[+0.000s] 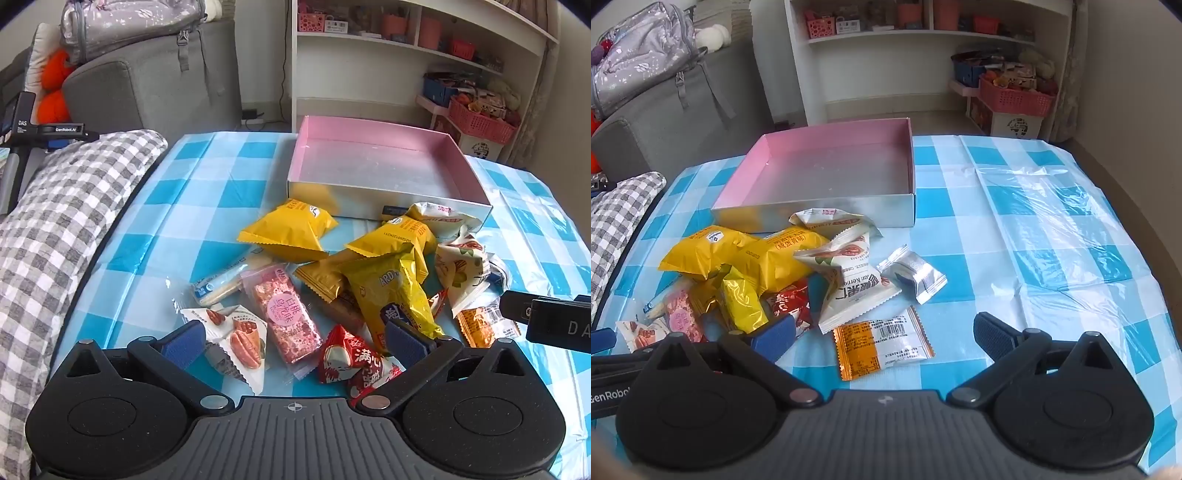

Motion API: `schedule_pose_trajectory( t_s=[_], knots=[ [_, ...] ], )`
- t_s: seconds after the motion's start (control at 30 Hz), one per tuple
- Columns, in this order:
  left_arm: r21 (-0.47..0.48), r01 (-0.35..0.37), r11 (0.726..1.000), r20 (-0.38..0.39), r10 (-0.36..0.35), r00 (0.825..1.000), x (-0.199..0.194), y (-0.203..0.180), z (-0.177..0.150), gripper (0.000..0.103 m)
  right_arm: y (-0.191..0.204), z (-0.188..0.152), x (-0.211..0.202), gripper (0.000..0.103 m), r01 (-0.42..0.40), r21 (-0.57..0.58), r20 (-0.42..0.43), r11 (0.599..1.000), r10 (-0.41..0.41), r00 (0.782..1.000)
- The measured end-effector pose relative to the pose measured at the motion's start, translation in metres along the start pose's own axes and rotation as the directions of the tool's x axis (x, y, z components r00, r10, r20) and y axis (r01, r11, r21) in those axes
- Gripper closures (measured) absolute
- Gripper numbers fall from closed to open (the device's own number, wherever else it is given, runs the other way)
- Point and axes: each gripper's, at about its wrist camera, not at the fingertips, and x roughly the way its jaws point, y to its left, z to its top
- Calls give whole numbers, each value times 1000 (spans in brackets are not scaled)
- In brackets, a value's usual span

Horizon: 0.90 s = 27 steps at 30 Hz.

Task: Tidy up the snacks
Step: 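Move both grippers toward the snack pile beside the pink box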

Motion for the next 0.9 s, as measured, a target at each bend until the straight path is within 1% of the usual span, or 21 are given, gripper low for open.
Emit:
schedule_pose_trajectory(
  t_s=[0.03,0.07,0.1,0.13,0.2,0.3,0.5,0.9],
  knots=[
    [-4,-3,1000,2,3,1000,0,0,0,0,0,0,0,0,1,-1,-1,1000,-1,1000],
    [12,-9,1000,14,9,1000,-3,-4,1,0,0,0,0,0,1,-2,-2,1000,-1,1000],
    [2,10,1000,5,-10,1000,-3,-1,3,0,0,0,0,0,1,-3,-2,1000,-1,1000],
    [-2,9,1000,2,-9,1000,-3,-1,4,0,-1,0,0,0,2,-3,-3,1000,-2,1000],
    [-3,15,1000,22,-15,1000,-10,-2,-1,0,-1,0,0,0,3,-4,-4,1000,-3,1000],
    [-7,21,1000,9,-21,1000,-5,-2,-1,0,-1,0,-1,0,2,-4,1,1000,-2,1000],
    [-7,27,1000,22,-27,999,-8,-1,0,0,-1,0,-1,0,6,-3,-2,1000,-6,1000],
    [-5,31,1000,21,-31,999,-9,0,0,0,0,-1,0,0,11,0,-5,1000,-11,1000]
  ],
)
